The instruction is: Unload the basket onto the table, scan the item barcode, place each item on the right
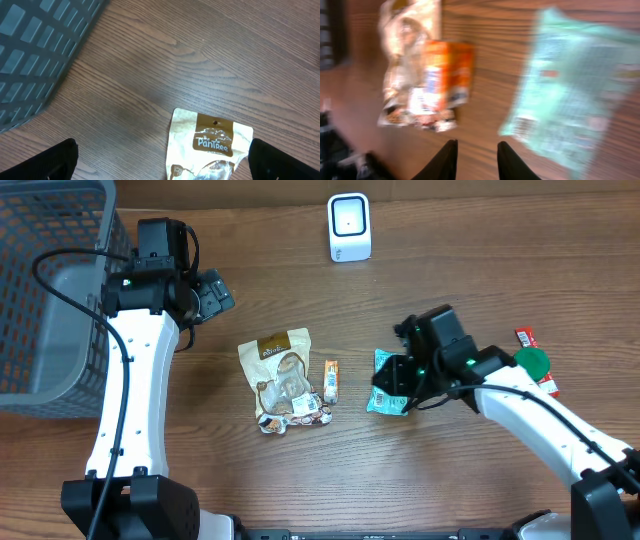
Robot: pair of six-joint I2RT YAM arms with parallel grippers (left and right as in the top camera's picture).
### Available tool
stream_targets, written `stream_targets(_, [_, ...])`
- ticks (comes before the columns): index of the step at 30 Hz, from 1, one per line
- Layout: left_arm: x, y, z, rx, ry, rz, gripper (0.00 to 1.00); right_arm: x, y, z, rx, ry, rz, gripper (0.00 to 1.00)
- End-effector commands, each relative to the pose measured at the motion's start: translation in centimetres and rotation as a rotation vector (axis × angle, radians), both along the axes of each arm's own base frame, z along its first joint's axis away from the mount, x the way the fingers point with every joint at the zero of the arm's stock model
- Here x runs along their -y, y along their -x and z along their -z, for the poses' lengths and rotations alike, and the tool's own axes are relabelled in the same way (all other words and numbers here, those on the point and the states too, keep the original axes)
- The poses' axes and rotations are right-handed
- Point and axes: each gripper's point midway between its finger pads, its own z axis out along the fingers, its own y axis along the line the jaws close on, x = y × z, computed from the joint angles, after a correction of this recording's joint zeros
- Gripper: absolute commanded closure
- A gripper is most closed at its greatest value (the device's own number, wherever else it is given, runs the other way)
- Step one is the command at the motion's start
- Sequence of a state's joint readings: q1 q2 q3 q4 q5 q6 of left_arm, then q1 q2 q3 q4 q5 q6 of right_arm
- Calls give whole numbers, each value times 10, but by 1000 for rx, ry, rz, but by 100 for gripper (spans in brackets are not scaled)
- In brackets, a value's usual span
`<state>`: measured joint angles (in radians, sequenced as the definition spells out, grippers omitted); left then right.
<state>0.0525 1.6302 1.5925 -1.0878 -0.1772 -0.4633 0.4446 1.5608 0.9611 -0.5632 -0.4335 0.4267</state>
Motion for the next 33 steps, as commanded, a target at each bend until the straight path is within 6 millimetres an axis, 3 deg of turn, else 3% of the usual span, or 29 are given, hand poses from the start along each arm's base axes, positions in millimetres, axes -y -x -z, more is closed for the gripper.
stream_targets(1, [-2,1,-9,22,-15,-2,1,31,-16,5,44,101,52,64])
stream_targets(7, [-1,0,-9,27,-9,-6,0,56,-16,12,18,155,82,60])
stream_targets(10, [1,-14,-16,97,21,-24,0,67,-16,16,11,204,108,58])
stream_targets(15, [3,-20,-19,123,28,-20,0,71,-14,18,0,227,113,55])
stream_targets(18, [16,-24,-19,135,89,31,2,73,-13,19,-2,238,116,54])
stream_targets(20, [36,-16,-13,95,187,97,17,73,-13,19,-1,238,116,54])
stream_targets(21, [49,-13,-10,80,247,130,31,73,-13,19,-1,238,117,54])
stream_targets(24, [83,-2,-2,27,343,234,93,75,-14,20,3,250,121,53])
stream_targets(33, [172,35,36,-115,347,473,96,88,-15,23,-2,297,149,46])
